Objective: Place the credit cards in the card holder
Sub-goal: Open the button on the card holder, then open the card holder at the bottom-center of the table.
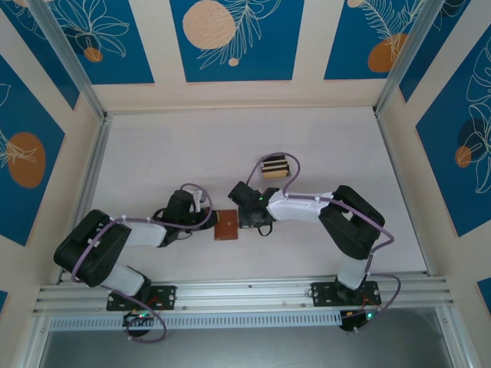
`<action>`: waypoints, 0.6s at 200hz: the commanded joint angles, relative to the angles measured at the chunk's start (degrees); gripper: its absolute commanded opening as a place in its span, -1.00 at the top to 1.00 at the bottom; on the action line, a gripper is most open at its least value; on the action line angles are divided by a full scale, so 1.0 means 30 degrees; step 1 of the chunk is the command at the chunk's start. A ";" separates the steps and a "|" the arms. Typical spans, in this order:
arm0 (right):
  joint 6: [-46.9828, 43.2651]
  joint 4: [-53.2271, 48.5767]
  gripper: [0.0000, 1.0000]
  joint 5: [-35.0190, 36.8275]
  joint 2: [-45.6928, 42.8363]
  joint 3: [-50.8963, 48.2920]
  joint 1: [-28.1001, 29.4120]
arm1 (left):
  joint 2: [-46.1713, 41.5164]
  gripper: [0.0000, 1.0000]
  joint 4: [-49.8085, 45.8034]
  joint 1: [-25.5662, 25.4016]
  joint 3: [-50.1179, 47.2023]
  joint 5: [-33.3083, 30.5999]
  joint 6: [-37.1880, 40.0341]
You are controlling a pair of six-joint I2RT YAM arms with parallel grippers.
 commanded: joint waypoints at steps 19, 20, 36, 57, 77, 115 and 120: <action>0.0006 0.1815 0.80 -0.2370 0.1166 0.0107 0.0456 | 0.0251 1.00 -0.3923 -0.0760 0.0326 -0.0569 0.0891; 0.0006 0.1825 0.79 -0.2387 0.1166 0.0105 0.0459 | 0.0246 1.00 -0.3954 -0.0793 0.0330 -0.0603 0.0892; -0.0011 0.1672 0.72 -0.2178 0.1137 0.0240 0.0606 | 0.0154 1.00 -0.4216 -0.0915 0.0393 -0.0748 0.0966; -0.0111 0.1815 0.59 -0.2539 0.1050 0.0294 0.0726 | 0.0284 1.00 -0.4198 -0.1082 0.0450 -0.0783 0.0955; -0.0258 0.2100 0.48 -0.3010 0.0933 0.0279 0.0752 | 0.0468 1.00 -0.4002 -0.1148 0.0422 -0.0762 0.0847; -0.0377 0.2851 0.40 -0.3952 0.0704 -0.0054 0.0652 | 0.0193 1.00 -0.4198 -0.1291 0.0611 -0.0443 0.0645; -0.0357 0.3096 0.36 -0.4125 0.0594 -0.0259 0.0599 | 0.0065 1.00 -0.4359 -0.1277 0.0676 -0.0368 0.0654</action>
